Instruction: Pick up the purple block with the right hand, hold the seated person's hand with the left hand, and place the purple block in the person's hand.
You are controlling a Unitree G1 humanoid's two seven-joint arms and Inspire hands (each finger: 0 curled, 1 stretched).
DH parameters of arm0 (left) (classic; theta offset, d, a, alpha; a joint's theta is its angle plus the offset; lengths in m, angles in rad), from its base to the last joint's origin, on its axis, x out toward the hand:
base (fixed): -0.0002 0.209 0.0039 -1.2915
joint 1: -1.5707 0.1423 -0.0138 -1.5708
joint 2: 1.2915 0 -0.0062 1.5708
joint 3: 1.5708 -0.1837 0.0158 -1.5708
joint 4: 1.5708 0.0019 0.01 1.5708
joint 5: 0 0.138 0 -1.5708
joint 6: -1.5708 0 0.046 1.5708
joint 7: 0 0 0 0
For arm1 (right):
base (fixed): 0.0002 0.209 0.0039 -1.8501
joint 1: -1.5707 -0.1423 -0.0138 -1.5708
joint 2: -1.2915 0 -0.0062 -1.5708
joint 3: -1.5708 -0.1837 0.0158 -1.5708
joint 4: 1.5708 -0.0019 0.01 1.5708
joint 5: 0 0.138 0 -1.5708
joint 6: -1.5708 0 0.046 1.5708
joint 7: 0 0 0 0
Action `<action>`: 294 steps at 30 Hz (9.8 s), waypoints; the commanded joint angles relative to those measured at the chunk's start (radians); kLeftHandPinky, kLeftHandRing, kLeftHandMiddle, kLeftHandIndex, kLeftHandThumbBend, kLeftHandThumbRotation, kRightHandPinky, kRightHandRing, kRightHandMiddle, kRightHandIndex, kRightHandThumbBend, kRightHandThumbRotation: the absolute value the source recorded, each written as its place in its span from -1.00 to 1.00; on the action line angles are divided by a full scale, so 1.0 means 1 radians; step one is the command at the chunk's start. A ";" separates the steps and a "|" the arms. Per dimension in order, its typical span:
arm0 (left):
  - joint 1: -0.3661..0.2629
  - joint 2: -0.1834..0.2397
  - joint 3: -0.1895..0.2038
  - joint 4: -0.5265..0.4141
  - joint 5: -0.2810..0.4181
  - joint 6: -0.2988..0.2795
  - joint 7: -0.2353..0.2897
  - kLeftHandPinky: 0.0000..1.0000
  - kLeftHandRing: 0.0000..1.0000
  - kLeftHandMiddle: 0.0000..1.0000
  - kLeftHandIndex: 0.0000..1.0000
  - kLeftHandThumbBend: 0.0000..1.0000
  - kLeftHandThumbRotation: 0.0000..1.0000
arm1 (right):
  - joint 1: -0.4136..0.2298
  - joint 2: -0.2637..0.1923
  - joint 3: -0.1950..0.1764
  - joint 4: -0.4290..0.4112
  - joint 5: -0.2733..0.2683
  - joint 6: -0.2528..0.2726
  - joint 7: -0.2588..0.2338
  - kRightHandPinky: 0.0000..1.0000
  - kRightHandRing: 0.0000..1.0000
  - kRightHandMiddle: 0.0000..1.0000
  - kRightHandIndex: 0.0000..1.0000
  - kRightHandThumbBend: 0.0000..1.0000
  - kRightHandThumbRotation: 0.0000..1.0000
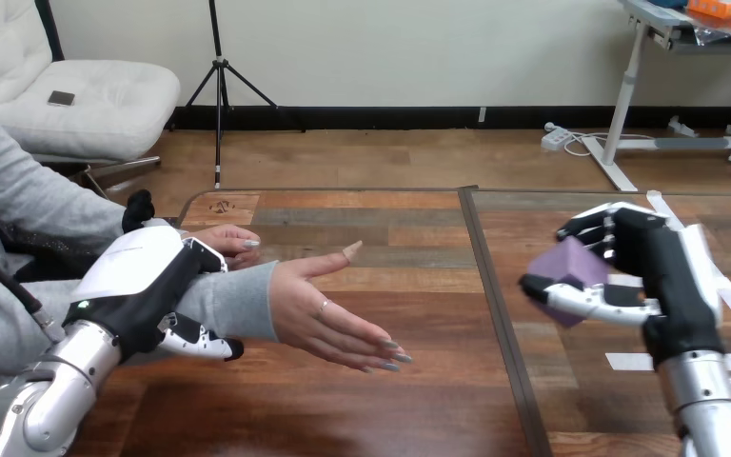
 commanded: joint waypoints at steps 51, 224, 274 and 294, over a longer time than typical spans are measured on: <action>-0.181 -0.090 0.017 -0.038 -0.081 -0.061 -0.039 -0.63 -0.52 -0.36 -0.33 0.48 -1.00 | -0.142 0.166 0.126 -0.090 -0.058 0.064 -0.033 -0.37 -0.32 -0.20 -0.17 0.80 -1.00; 0.083 -0.172 0.111 -0.138 -0.517 -0.077 -0.434 0.25 0.47 0.52 0.57 0.48 0.64 | 0.035 0.198 0.156 -0.238 0.190 0.220 0.295 0.61 0.72 0.74 0.76 1.00 1.00; 0.388 -0.400 0.218 -0.306 -0.794 -0.169 -0.381 0.69 0.68 0.63 0.53 0.50 0.80 | 0.255 0.196 0.077 -0.384 0.336 0.244 0.396 0.78 0.74 0.74 0.75 1.00 1.00; 0.423 -0.458 0.223 -0.325 -0.812 -0.214 -0.373 0.81 0.75 0.70 0.59 0.36 0.97 | 0.296 0.208 0.059 -0.418 0.377 0.219 0.408 0.75 0.76 0.74 0.75 0.93 1.00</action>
